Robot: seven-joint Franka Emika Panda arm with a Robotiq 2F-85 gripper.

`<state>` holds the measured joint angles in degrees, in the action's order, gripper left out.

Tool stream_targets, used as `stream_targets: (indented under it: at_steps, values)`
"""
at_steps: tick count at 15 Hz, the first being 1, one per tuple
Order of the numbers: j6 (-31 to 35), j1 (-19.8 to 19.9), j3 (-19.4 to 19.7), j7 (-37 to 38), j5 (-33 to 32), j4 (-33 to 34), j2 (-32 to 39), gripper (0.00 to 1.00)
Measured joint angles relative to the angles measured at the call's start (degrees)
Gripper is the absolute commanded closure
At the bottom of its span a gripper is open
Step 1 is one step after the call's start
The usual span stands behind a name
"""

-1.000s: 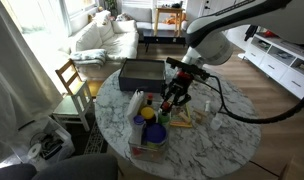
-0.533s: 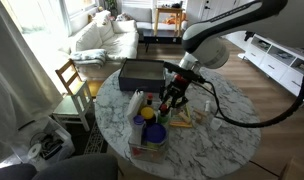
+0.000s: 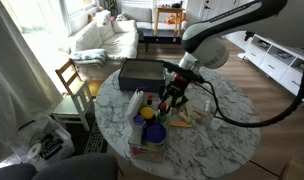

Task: Take the block off the green bottle then put the green bottle in the clear box

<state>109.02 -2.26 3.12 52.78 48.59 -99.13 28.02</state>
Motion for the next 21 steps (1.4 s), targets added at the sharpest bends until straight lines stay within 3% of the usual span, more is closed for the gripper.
stream_targets:
  at_steps: [4,13,21]
  values:
    - [0.05,0.28,0.04,0.0,-0.18,0.01,-0.39,0.01]
    - [0.04,2.07,0.8,-1.03,-0.92,-0.76,-6.02,0.0]
    - [0.01,2.77,1.01,-19.23,-10.78,-7.16,-17.18,0.0]
